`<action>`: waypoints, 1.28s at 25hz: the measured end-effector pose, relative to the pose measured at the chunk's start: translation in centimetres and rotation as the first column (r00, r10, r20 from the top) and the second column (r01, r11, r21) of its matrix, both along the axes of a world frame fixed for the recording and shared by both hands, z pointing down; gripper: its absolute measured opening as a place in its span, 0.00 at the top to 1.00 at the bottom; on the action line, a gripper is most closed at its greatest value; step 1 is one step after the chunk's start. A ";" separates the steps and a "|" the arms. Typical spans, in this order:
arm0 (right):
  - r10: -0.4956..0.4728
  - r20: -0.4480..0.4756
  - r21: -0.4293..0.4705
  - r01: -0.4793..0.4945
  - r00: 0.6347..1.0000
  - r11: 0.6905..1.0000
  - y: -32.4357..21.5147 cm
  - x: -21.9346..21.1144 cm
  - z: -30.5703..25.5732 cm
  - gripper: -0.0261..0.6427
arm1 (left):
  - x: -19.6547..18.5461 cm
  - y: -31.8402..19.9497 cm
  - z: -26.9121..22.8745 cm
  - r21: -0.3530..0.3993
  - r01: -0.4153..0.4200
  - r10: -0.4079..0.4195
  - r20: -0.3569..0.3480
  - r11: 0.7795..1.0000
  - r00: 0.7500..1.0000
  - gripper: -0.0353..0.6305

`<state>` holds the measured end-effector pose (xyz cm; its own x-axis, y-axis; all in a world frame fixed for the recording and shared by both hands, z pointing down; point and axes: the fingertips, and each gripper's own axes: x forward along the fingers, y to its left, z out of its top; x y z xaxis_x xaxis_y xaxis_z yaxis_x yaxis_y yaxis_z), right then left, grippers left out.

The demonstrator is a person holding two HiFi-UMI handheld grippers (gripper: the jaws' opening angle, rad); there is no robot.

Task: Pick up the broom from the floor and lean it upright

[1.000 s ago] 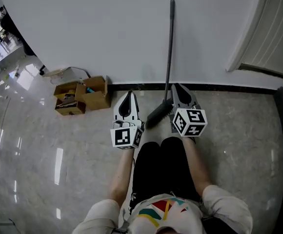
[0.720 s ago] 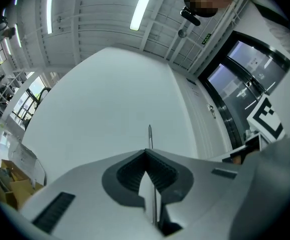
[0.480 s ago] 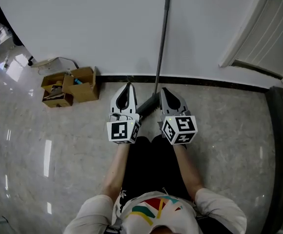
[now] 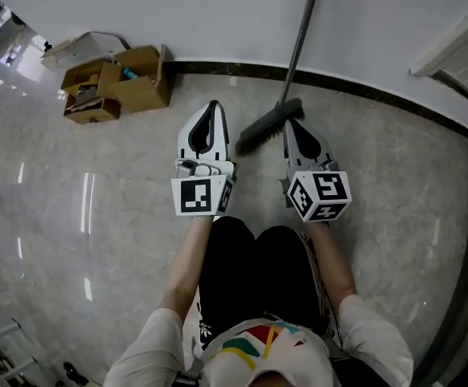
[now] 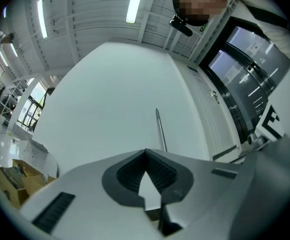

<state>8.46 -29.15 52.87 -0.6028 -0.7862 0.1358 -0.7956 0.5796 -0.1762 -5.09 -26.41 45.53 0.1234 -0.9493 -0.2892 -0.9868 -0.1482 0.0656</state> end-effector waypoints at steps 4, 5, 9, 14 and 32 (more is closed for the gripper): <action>0.003 -0.029 -0.053 -0.004 1.000 0.999 1.3 -0.4 -5.0 0.94 | -1.1 1.4 -4.9 -0.023 0.048 -0.048 0.009 0.999 0.999 0.88; -0.002 -0.038 -0.075 -0.001 0.999 0.997 2.0 -0.4 -7.1 0.94 | -1.0 2.0 -7.3 -0.029 0.055 -0.055 0.009 0.998 0.998 0.88; 0.000 -0.061 -0.152 -0.010 0.998 0.988 4.6 0.4 -18.3 0.94 | 0.7 4.4 -19.3 -0.064 0.035 -0.035 0.015 0.997 0.999 0.88; 0.018 -0.009 -0.235 -0.020 1.000 0.972 9.7 1.7 -36.7 0.94 | 2.6 8.9 -37.2 -0.119 0.027 -0.027 -0.001 0.993 1.000 0.88; -0.053 -0.063 -0.019 0.052 0.997 0.998 21.7 6.0 -66.2 0.94 | 7.4 22.0 -65.0 -0.011 0.008 -0.007 0.061 1.000 0.998 0.88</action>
